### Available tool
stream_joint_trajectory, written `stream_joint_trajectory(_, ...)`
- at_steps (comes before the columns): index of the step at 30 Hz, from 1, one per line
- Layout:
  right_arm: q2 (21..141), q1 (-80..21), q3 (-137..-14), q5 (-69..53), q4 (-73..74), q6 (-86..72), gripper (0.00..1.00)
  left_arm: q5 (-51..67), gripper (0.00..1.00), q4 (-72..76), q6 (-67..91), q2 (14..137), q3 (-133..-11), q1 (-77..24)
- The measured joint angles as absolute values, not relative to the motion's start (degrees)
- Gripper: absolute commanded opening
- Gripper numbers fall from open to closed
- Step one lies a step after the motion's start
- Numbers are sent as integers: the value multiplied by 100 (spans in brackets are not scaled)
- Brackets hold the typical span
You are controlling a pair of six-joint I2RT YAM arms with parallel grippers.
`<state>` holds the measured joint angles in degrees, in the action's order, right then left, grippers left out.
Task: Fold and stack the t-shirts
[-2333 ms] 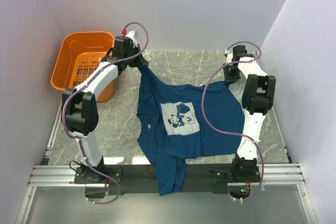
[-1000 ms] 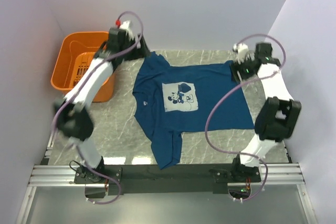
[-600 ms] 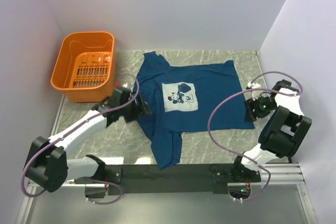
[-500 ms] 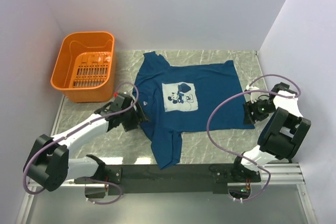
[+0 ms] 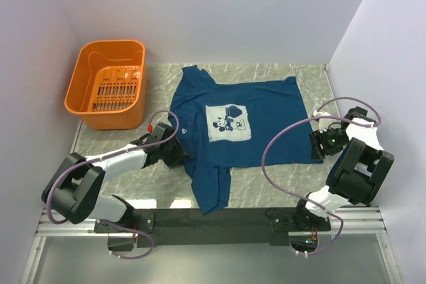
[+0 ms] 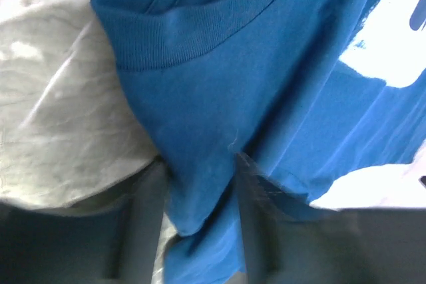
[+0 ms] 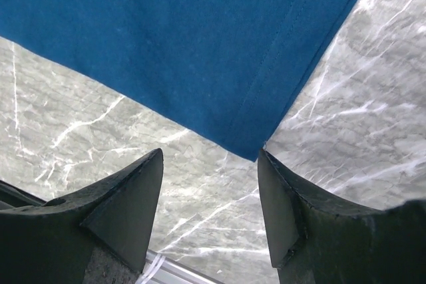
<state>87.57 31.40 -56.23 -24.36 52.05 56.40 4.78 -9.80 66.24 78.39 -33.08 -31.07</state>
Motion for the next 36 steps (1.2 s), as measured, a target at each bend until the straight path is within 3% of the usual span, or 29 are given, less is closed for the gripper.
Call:
stream_joint_trajectory(2,8761,3142,-5586,-2375,5162,5596,65,478,31,-895,6646,7920,-3306,-3116)
stream_joint_trajectory(4,8794,3146,-5577,-2314,5105,5474,64,475,12,-869,6654,7948,-3273,-3120)
stream_joint_trajectory(7,8925,3151,-5579,-2246,4901,5177,64,467,1,-875,6598,7900,-3183,-3120)
stream_joint_trajectory(16,9474,3138,-5570,-1846,4261,4429,57,561,1,-976,6407,7177,-3065,-3120)
stream_joint_trajectory(19,9474,3135,-5494,-1739,4134,4377,47,657,1,-1020,6388,6941,-2954,-3120)
stream_joint_trajectory(22,9474,3133,-5465,-1691,4064,4377,25,777,1,-1081,6386,6672,-2775,-3120)
stream_joint_trajectory(23,9474,3133,-5454,-1706,4071,4379,13,810,1,-1087,6388,6613,-2720,-3122)
stream_joint_trajectory(26,9472,3131,-5437,-1789,4139,4397,0,958,1,-1127,6394,6442,-2497,-3120)
stream_joint_trajectory(36,8925,3492,-5242,-1667,4919,5214,0,1404,1,-2447,6560,4665,-2209,-3122)
